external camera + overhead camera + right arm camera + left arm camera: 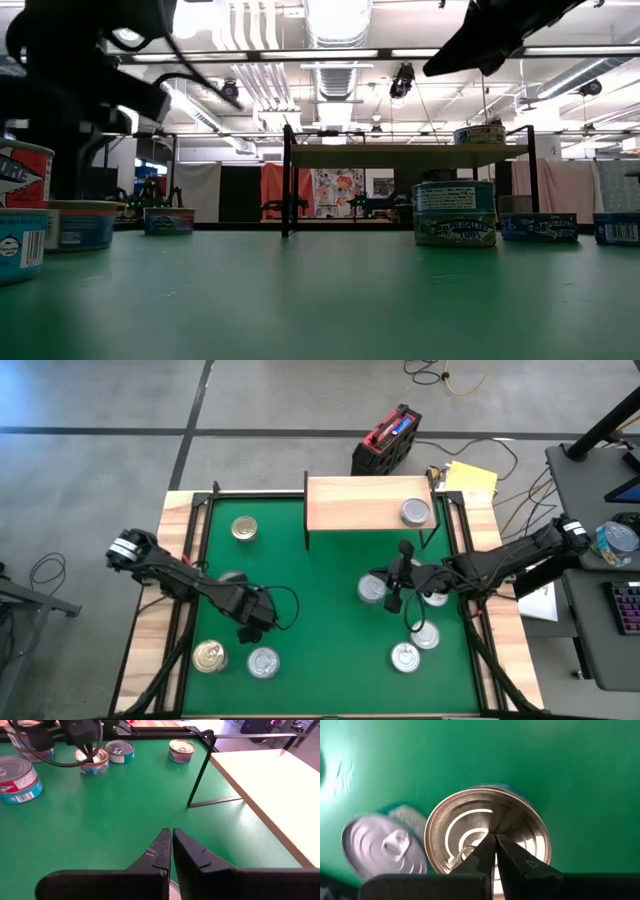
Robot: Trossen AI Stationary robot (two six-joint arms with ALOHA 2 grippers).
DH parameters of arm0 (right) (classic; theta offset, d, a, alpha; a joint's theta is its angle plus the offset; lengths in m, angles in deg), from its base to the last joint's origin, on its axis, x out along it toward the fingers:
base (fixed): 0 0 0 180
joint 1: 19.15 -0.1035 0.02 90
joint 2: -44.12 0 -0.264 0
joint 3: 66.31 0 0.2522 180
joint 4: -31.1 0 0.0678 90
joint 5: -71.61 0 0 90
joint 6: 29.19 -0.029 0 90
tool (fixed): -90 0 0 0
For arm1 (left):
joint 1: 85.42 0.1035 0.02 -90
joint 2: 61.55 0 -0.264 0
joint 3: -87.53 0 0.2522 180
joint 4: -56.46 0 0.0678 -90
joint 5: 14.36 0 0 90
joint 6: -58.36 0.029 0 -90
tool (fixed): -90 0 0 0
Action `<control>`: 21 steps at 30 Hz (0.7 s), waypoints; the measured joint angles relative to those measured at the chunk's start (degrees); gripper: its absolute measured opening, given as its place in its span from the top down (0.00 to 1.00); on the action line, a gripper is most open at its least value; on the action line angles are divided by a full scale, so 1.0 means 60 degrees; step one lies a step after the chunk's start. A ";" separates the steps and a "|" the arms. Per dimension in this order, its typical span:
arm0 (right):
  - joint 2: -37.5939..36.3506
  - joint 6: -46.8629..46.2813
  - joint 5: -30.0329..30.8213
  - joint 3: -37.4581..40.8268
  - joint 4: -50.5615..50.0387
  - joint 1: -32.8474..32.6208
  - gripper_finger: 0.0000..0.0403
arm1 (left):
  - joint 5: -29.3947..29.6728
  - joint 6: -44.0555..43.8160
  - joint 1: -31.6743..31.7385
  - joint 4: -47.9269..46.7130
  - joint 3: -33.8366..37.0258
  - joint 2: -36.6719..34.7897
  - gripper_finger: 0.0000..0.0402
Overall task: Stack canned seafood by type on shelf
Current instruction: Put the blue/pink tuna can on the shelf
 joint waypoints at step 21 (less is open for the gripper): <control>-0.0018 -0.0010 -0.0033 0.0000 0.0144 0.0000 0.98 | 0.0486 0.2865 -0.0029 0.1465 -0.1220 0.0399 1.00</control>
